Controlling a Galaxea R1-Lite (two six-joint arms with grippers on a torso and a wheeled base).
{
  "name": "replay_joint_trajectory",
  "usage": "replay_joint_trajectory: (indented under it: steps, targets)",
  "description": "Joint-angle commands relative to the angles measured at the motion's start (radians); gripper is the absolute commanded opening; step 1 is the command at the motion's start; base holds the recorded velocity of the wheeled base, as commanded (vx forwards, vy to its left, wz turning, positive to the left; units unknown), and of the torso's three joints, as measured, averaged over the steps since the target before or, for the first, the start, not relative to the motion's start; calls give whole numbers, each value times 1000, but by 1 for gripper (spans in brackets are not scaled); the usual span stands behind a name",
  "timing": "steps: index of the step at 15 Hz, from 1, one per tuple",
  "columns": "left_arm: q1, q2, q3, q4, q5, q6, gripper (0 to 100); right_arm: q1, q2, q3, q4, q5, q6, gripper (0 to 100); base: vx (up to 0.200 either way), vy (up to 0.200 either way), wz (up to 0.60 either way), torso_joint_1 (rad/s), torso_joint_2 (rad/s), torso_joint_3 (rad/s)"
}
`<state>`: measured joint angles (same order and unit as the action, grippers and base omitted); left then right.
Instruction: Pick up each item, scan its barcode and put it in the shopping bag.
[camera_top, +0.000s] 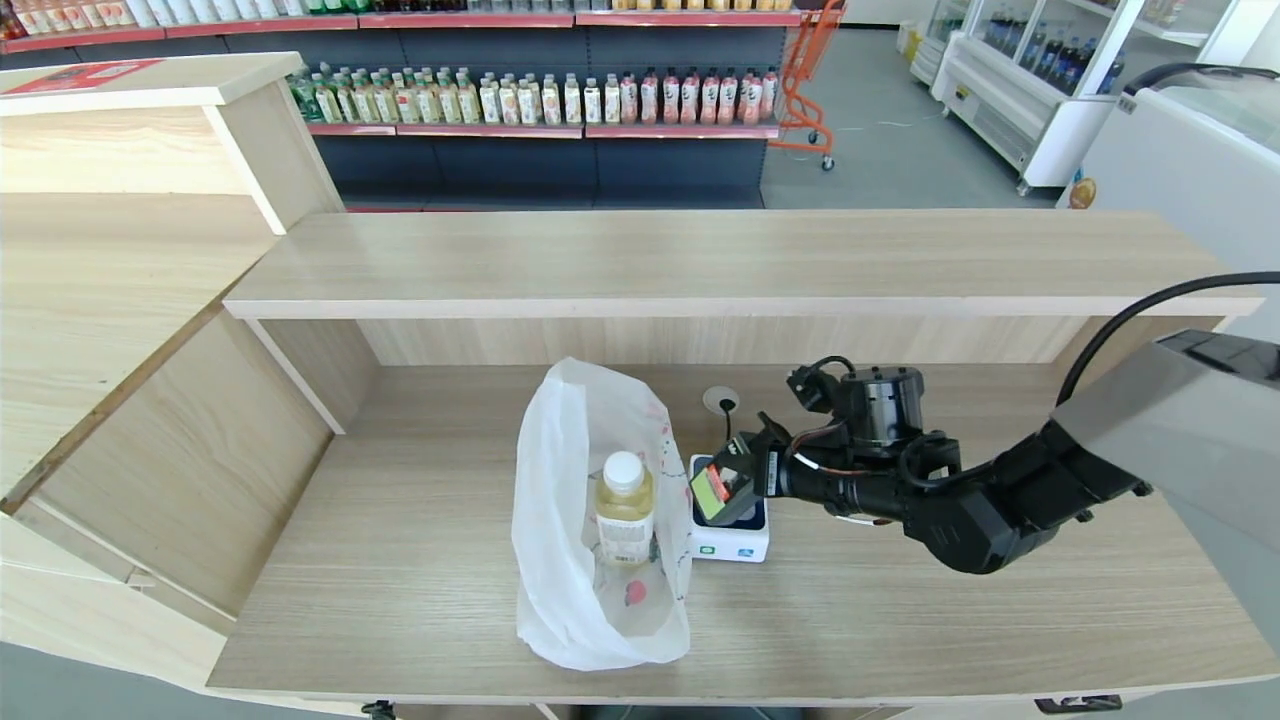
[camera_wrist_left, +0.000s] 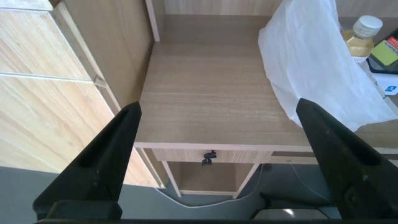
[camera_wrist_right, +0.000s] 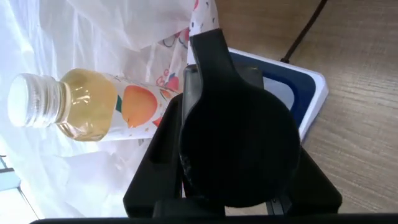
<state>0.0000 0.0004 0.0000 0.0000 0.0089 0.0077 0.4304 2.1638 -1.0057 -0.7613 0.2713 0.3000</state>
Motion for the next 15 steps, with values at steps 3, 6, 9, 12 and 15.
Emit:
replay_joint_trajectory:
  steps: [3,6,9,12,15]
  targets:
    - [0,0,0,0,0,0,100,2,42,-30,2,-1,-1,0,0,0,0,0,0,0]
    - [0,0,0,0,0,0,100,2,33,-30,3,0,1,0,0,0,0,0,0,0]
    - [0,0,0,0,0,0,100,2,-59,-13,10,3,42,0,0,0,0,0,0,0]
    - [0,0,0,0,0,0,100,-9,-194,58,33,8,45,0,0,0,0,0,0,0]
    - [0,0,0,0,0,0,100,-7,-322,171,48,20,45,0,0,0,0,0,0,0]
